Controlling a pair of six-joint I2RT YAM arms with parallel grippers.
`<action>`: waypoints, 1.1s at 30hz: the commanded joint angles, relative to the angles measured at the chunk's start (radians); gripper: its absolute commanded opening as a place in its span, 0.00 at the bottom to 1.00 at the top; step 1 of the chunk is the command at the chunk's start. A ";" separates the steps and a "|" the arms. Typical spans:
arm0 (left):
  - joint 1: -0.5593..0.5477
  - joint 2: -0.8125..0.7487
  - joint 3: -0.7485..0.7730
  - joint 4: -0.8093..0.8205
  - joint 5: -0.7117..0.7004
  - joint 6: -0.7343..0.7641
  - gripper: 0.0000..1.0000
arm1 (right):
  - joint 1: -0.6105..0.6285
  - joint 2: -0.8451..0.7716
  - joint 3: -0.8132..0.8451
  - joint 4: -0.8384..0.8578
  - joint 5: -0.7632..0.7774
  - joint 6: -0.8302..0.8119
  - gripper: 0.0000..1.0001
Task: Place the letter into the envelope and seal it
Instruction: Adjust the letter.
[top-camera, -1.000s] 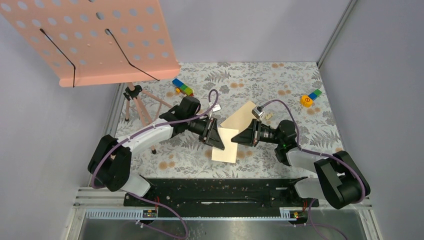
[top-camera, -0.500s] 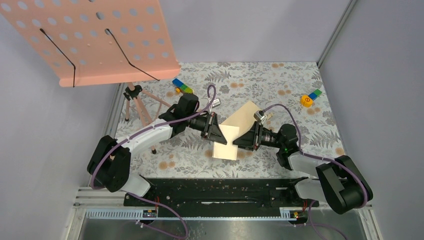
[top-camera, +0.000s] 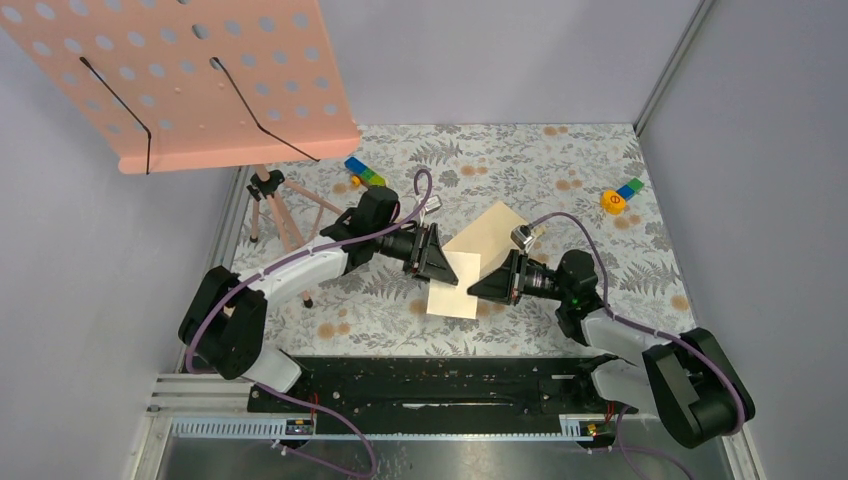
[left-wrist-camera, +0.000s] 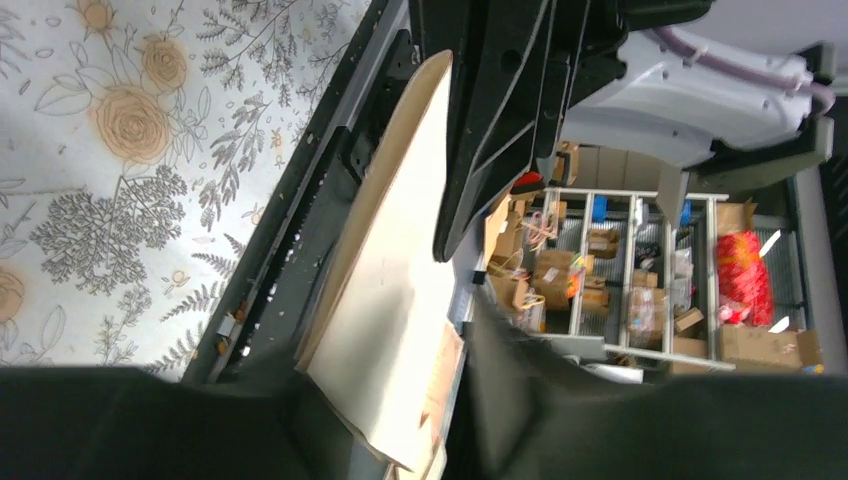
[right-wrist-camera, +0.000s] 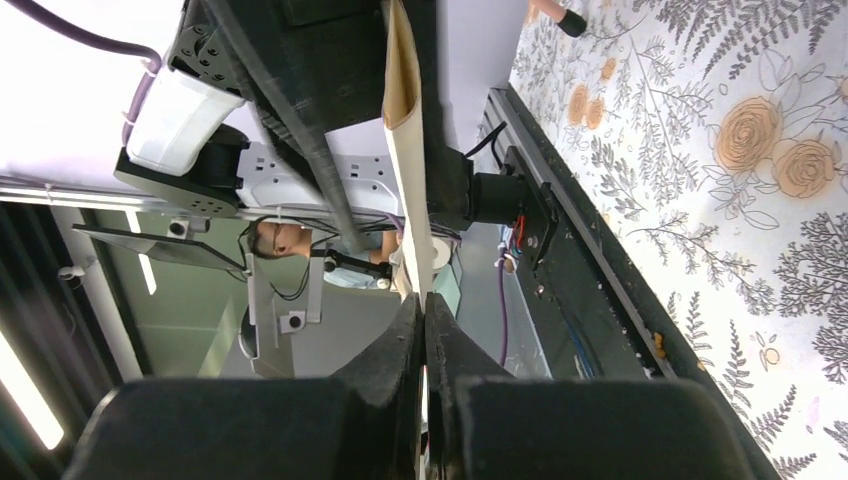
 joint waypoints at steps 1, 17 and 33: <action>0.008 -0.013 0.020 0.019 -0.032 0.023 0.23 | 0.001 -0.063 0.027 -0.107 0.028 -0.079 0.00; 0.024 -0.005 0.003 0.088 -0.057 -0.035 0.00 | 0.002 -0.151 0.014 -0.214 -0.042 -0.117 0.28; 0.036 0.002 0.009 0.088 -0.063 -0.039 0.00 | 0.003 -0.139 -0.013 -0.146 -0.059 -0.080 0.00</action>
